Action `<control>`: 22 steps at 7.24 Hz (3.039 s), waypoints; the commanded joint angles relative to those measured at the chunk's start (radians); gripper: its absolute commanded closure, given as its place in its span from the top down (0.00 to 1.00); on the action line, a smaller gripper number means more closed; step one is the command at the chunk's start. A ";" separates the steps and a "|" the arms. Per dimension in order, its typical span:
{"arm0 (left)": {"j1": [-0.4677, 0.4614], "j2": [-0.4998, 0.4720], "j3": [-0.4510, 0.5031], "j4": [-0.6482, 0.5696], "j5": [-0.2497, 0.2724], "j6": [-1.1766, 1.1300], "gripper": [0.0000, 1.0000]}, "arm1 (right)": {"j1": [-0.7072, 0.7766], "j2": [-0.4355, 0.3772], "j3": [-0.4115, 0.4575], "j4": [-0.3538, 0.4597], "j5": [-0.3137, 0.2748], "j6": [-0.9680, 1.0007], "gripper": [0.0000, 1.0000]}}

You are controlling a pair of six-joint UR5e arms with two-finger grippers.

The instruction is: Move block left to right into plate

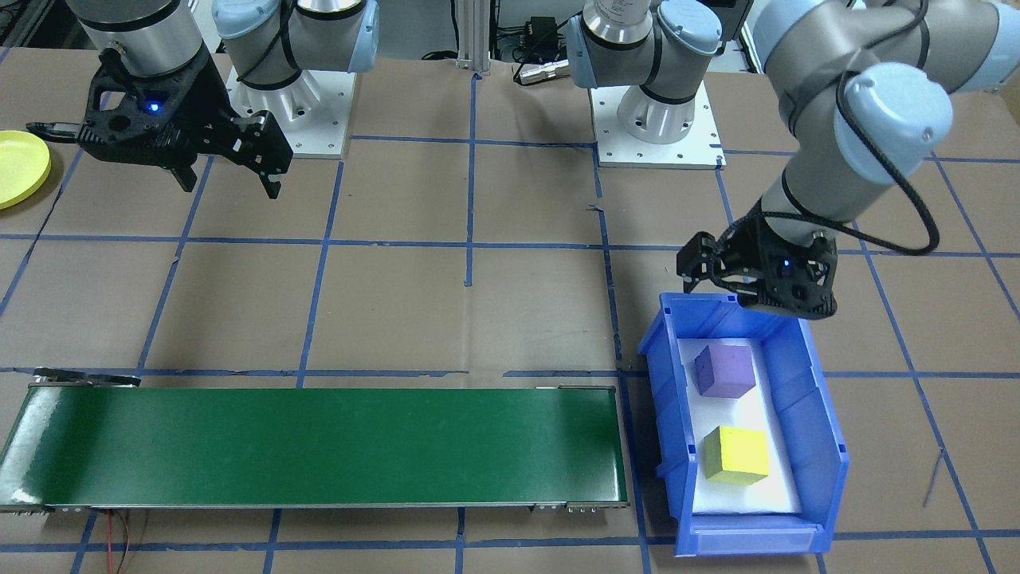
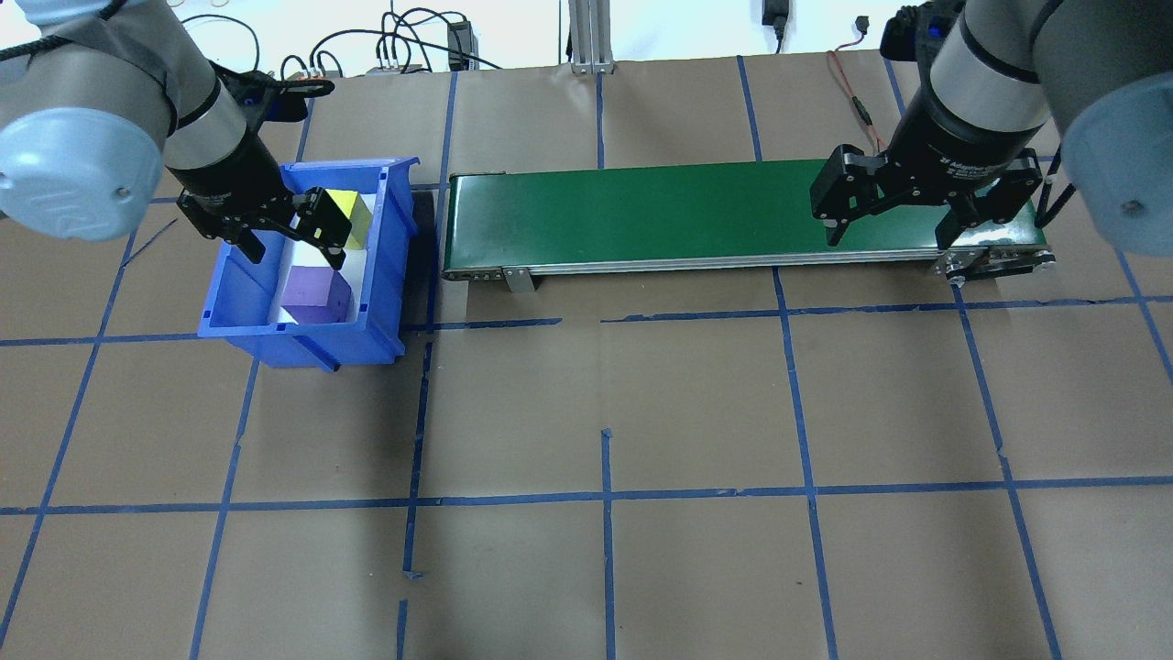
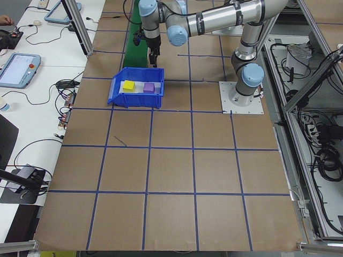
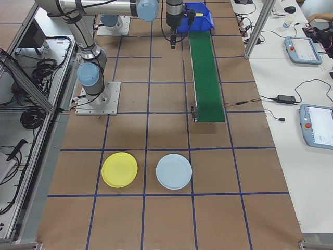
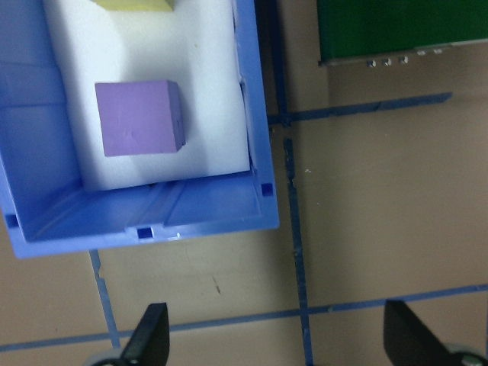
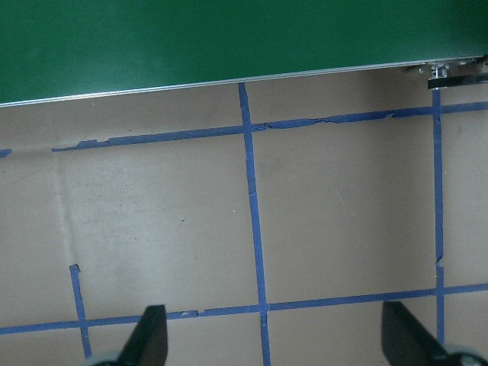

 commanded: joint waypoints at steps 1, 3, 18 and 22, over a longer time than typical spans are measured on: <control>0.032 -0.096 0.015 0.148 0.004 0.070 1.00 | 0.000 0.001 0.000 0.001 -0.001 0.000 1.00; 0.032 -0.194 0.011 0.274 0.004 0.070 1.00 | 0.000 0.000 0.000 0.000 -0.001 0.000 1.00; -0.043 0.071 0.011 0.289 -0.181 0.051 0.14 | 0.000 0.001 0.000 0.001 -0.003 0.000 1.00; -0.256 -0.089 0.005 0.375 -0.188 -0.333 0.14 | 0.000 0.001 0.000 0.001 -0.003 0.000 1.00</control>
